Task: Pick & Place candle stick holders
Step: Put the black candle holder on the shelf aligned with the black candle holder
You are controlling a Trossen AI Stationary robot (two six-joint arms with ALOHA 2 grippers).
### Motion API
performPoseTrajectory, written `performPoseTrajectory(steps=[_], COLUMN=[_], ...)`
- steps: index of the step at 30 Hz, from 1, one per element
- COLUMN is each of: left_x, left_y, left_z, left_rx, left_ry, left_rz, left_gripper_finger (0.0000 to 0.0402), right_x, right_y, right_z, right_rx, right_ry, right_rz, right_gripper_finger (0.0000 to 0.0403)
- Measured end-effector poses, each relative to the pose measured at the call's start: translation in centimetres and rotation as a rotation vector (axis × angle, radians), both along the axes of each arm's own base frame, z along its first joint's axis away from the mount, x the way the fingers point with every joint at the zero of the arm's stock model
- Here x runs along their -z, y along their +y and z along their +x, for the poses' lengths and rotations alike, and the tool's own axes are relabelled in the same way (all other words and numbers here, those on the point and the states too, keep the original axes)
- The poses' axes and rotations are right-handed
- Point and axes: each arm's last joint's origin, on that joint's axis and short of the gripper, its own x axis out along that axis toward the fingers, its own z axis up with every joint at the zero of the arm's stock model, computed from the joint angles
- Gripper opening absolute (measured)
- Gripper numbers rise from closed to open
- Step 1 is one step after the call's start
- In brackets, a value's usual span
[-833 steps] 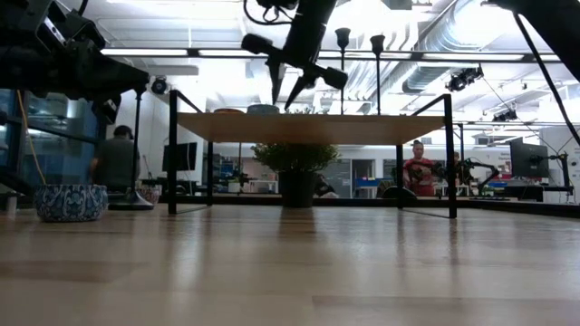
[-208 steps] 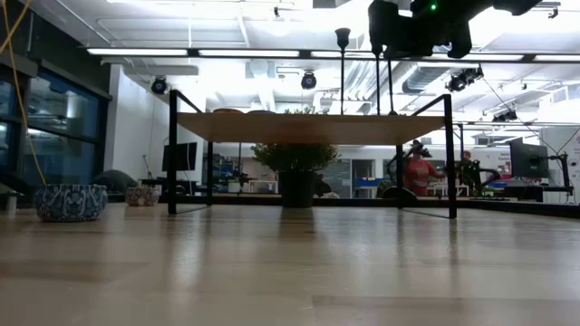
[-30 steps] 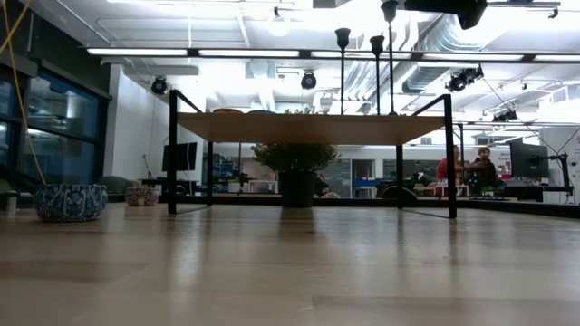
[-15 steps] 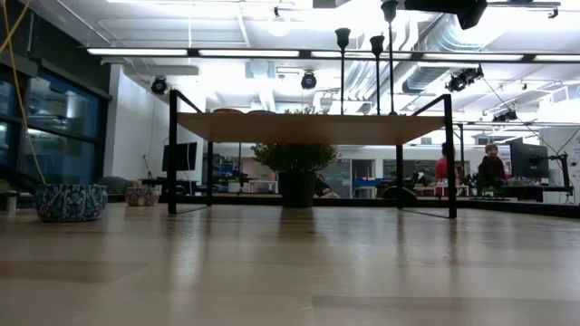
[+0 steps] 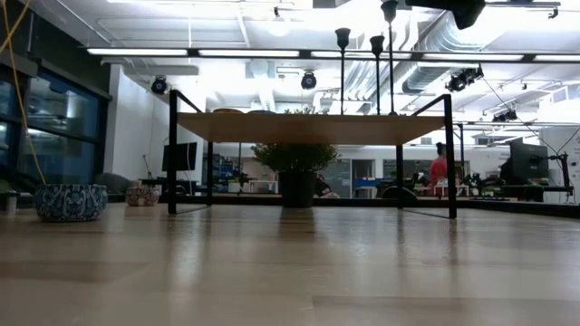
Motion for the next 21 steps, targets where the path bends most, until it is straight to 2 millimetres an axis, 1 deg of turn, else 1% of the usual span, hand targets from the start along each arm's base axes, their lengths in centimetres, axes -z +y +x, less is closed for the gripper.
performPoseTrajectory(steps=[3,7,10,16,21], left_x=[-0.9,-2.4,-4.0,-6.5,-7.8], left_y=[0.1,0.5,1.2,3.3,5.7], left_z=[0.1,1.1,2.3,4.8,6.7], left_rx=[-0.043,-0.101,-0.120,-0.105,-0.116], left_ry=[-0.025,-0.097,-0.171,-0.275,-0.336], left_rz=[0.004,-0.016,-0.045,-0.071,-0.061], left_gripper_finger=[0.0002,0.0001,0.0001,0.0001,0.0000], right_x=[0.0,0.0,0.1,0.0,0.1], right_y=[0.1,0.2,0.2,0.8,1.6], right_z=[0.0,0.0,0.1,0.8,2.4], right_rx=[-0.030,-0.070,-0.101,-0.190,-0.217], right_ry=[0.005,0.010,0.016,-0.003,-0.073], right_rz=[0.006,0.015,0.023,-0.013,-0.062], right_gripper_finger=[0.0122,0.0122,0.0122,0.0122,0.0132])
